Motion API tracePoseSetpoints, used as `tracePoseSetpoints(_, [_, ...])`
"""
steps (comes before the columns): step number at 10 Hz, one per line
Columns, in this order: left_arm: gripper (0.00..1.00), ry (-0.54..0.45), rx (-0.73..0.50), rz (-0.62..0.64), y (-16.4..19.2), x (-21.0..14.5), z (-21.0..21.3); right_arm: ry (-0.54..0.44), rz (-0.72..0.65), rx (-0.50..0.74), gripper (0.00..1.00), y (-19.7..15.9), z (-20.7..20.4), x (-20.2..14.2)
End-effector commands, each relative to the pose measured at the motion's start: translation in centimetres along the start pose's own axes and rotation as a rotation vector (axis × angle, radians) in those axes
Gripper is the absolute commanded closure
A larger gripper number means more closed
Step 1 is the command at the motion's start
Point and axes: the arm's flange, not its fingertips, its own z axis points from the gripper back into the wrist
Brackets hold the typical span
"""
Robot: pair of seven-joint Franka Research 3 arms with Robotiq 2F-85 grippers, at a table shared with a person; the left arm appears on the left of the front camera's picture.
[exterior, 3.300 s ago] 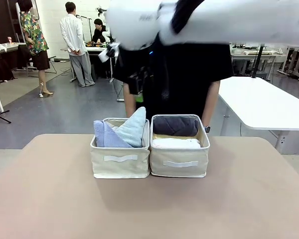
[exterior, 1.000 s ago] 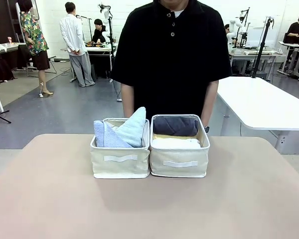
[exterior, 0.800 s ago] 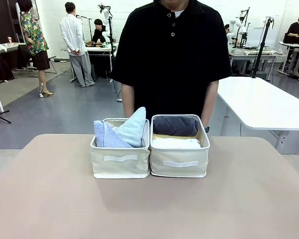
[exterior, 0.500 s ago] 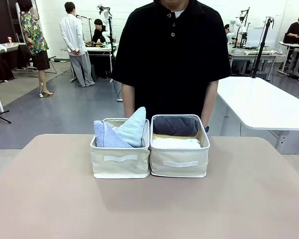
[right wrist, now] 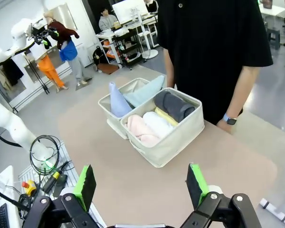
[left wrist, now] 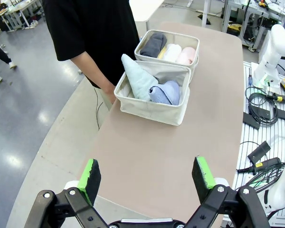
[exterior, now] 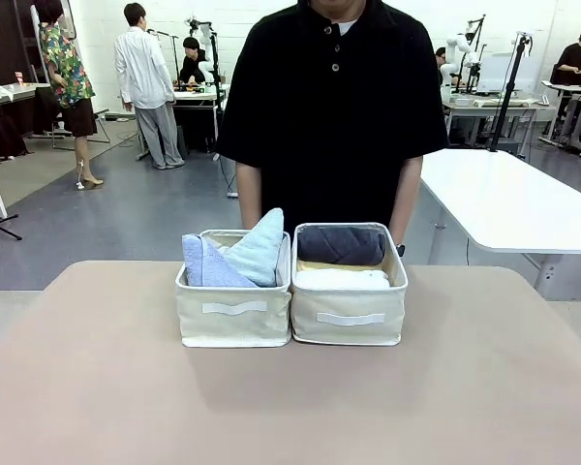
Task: Sort the towels based on their folding style.
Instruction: Pick up another triangle-folded towel from the table and place it in the left Fabric basket.
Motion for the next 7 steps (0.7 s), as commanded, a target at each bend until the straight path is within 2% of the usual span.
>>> tracePoseSetpoints(1, [0.00,-0.005,0.002,-0.001,-0.18,0.07,-0.03,-0.016,0.011,0.008,0.00,-0.03,0.17,0.05])
tracePoseSetpoints(7, [0.00,-0.005,0.002,-0.001,-0.18,0.07,-0.03,-0.016,0.011,0.008,0.00,-0.03,0.17,0.05])
